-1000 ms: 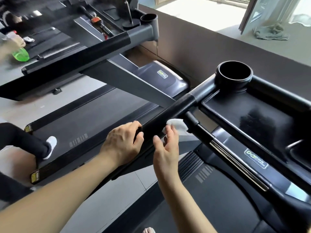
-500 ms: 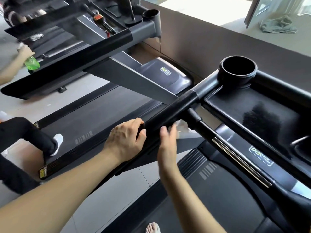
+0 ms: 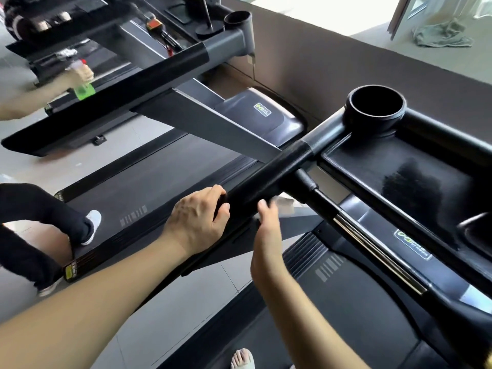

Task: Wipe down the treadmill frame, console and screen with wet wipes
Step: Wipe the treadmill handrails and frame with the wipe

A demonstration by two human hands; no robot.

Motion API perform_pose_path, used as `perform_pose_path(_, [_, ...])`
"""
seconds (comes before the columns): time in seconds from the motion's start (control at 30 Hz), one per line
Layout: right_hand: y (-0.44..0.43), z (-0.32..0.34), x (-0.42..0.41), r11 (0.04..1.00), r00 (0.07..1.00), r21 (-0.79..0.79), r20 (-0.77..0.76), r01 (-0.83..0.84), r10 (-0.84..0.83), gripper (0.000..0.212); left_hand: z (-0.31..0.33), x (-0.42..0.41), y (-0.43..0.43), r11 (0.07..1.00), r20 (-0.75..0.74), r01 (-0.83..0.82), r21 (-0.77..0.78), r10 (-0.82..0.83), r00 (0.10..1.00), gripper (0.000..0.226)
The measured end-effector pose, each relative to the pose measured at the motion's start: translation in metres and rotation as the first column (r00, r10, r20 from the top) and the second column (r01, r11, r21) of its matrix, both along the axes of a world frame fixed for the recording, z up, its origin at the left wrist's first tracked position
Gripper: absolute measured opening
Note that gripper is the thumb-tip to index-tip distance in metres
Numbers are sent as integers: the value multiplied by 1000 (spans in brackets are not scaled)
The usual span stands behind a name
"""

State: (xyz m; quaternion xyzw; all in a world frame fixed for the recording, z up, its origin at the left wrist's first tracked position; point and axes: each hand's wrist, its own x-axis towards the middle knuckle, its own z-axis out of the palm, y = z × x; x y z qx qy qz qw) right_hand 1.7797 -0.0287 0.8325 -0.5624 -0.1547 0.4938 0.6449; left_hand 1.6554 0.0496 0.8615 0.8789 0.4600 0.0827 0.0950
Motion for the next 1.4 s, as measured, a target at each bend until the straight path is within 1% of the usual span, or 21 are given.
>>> perform_pose_path(0.1, [-15,5,-12,998,988,3,141,-71,70,25,0,0,1,1000,-8,-4,5,4,1000,39])
perform_pose_path(0.13, [-13,7,-11,997,970,-17,230,-79,81,31,0,1,1,1000,-12,-4,3,4,1000,40])
perform_pose_path(0.2, [-6,14,-6,990,895,-74,423,-120,141,61,0,1,1,1000,-15,4,-1,-4,1000,42])
perform_pose_path(0.23, [-1,18,-2,988,861,-104,487,-111,148,68,0,0,1,1000,-16,8,-1,-8,1000,43])
perform_pose_path(0.3, [10,26,12,984,789,-155,593,-88,164,67,0,-1,1,1000,-12,12,-4,-12,1000,45])
perform_pose_path(0.43, [41,49,56,952,626,-307,741,-3,241,47,1,0,0,1000,-12,11,-4,-11,1000,44])
perform_pose_path(0.5, [56,58,79,929,648,-371,709,5,279,58,2,0,0,1000,-11,9,-6,-9,1000,42])
perform_pose_path(0.57, [65,62,101,921,770,-389,582,-17,260,63,2,0,0,1000,-10,5,-16,-5,1000,41])
perform_pose_path(0.63, [68,66,122,912,891,-410,414,-1,187,52,3,0,0,1000,-11,4,-21,-4,1000,42])
perform_pose_path(0.73, [64,67,144,919,972,-393,224,27,67,20,4,0,-1,1000,-9,4,-23,-5,1000,44])
perform_pose_path(0.77, [64,63,147,919,987,-391,160,48,17,16,3,0,-1,1000,-10,8,-22,-8,1000,44])
perform_pose_path(0.87, [67,57,141,915,993,-392,100,96,-61,10,2,0,-1,1000,-19,2,-31,-3,1000,42])
perform_pose_path(0.9, [69,53,139,920,995,-383,86,82,-52,18,2,0,0,999,-27,0,-35,-1,1000,42])
perform_pose_path(0.93, [72,49,140,919,992,-385,116,83,-41,38,2,1,0,999,-33,-1,-37,0,999,43])
perform_pose_path(0.97, [74,48,139,917,993,-389,113,83,-42,47,2,1,0,999,-36,-3,-37,2,999,43])
perform_pose_path(1.0, [76,48,139,923,994,-376,103,75,-39,41,2,1,0,999,-37,-4,-35,3,999,43])
perform_pose_path(1.07, [73,50,136,933,993,-353,111,69,-31,17,3,0,0,999,-40,-2,-35,1,999,43])
perform_pose_path(1.1, [73,51,135,933,993,-352,113,73,-35,15,3,0,0,999,-40,-2,-35,1,999,43])
perform_pose_path(1.2, [77,41,137,943,990,-325,137,74,-31,34,2,1,0,999,-41,-8,-35,7,999,42])
perform_pose_path(1.23, [78,41,137,943,990,-328,137,62,-18,35,2,1,1,999,-39,-7,-36,5,999,42])
perform_pose_path(1.4, [74,50,140,940,990,-340,129,-12,59,24,3,1,1,999,-33,-10,-42,9,999,40])
